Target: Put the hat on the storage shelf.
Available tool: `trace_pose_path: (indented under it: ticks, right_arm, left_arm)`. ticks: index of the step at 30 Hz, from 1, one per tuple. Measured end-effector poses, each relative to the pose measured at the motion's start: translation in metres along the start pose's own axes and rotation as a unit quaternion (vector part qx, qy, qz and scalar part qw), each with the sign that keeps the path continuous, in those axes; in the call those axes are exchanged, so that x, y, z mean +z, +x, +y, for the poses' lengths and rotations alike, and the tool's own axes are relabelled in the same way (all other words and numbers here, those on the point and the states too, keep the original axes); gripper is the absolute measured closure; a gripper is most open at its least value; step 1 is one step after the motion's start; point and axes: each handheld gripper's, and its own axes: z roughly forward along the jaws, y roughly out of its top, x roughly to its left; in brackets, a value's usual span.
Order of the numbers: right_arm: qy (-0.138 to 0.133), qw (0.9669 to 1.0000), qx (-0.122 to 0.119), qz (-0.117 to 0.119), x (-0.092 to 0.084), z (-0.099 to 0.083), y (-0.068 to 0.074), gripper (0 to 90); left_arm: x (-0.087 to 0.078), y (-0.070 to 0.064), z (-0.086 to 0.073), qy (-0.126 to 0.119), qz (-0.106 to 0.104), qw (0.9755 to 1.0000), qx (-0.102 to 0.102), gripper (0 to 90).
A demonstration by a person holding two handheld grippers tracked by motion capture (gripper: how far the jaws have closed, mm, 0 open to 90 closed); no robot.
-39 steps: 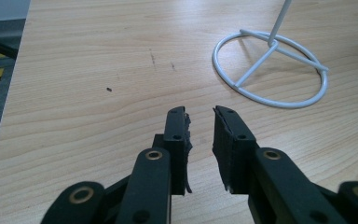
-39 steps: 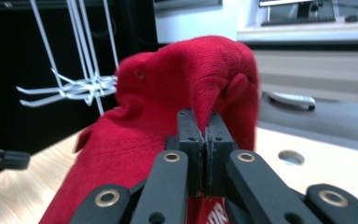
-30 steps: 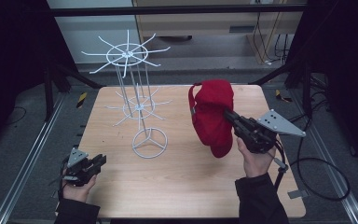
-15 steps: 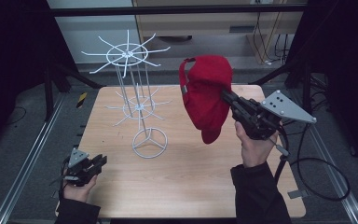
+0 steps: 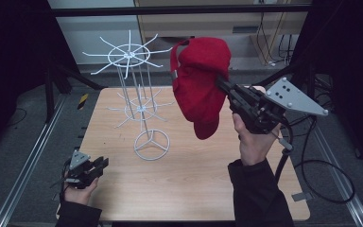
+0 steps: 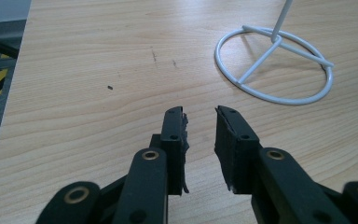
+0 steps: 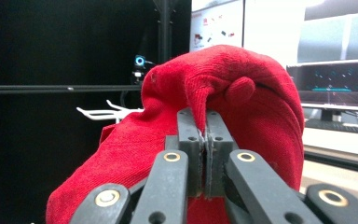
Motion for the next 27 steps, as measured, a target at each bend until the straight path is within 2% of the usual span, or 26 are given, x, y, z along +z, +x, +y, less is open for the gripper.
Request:
trace_pose_path:
  ticks: [6, 11, 18, 27]
  right_arm:
    - [-0.010, 0.9997, 0.004, 0.020, 0.008, 0.007, 0.009, 88.2]
    - [0.002, 0.9995, 0.004, 0.031, 0.019, 0.003, 0.016, 88.2]
    - [0.030, 0.9990, 0.014, 0.031, 0.028, -0.019, 0.015, 88.2]
    - [0.055, 0.9970, 0.044, 0.032, 0.031, -0.052, 0.010, 87.6]
  left_arm:
    - [0.000, 0.000, 0.000, 0.000, 0.000, 1.0000, 0.000, 72.2]
    - [0.000, 0.000, 0.000, 0.000, 0.000, 1.0000, 0.000, 72.0]
    - [0.000, 0.000, 0.000, -0.001, 0.001, 1.0000, 0.000, 72.0]
    - [0.000, 0.000, 0.000, 0.000, 0.001, 1.0000, 0.001, 71.9]
